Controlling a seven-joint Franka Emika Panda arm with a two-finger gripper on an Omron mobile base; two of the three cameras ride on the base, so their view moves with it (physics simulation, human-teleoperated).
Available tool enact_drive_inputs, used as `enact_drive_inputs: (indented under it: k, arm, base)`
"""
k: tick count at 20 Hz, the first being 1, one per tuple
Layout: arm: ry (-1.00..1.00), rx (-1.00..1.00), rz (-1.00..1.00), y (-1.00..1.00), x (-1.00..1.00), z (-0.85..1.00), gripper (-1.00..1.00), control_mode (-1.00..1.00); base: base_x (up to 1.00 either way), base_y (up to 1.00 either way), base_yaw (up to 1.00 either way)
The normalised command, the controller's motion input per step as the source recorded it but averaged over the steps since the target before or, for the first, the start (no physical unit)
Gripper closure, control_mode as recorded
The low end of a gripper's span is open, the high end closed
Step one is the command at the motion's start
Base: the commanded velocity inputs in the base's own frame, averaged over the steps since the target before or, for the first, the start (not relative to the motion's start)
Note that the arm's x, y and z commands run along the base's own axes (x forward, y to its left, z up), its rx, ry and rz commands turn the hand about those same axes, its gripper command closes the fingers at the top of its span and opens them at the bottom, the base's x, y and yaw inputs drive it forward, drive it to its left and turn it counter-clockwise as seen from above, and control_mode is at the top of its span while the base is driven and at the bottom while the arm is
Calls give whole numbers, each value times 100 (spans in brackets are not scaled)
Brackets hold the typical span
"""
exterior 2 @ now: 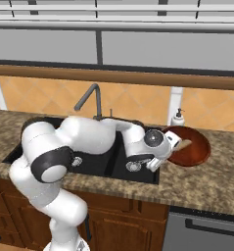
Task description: Pick the sweet potato from the sink and place it in the bowl. Then pick the bowl and place it in the microwave. Then close the microwave door and press the start button.
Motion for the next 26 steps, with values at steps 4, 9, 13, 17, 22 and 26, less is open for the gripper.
enact_drive_inputs:
  k: [4, 9, 13, 17, 22, 26]
  arm:
    - [0, -16, 37, 30, -29, 100, 100, -100]
    - [0, -10, 40, 23, -32, 97, 100, -100]
    - [1, -14, 35, 36, -42, 85, 100, -100]
    - [14, -9, 31, 57, -23, 75, 100, -100]
    - [6, 1, 13, 51, -28, 38, 100, -100]
    - [-9, 3, -1, 65, -34, 2, 100, -100]
  base:
    - [0, 0, 0]
    - [0, 0, 0]
    - [0, 0, 0]
    - [0, 0, 0]
    - [0, 0, 0]
    - [0, 0, 0]
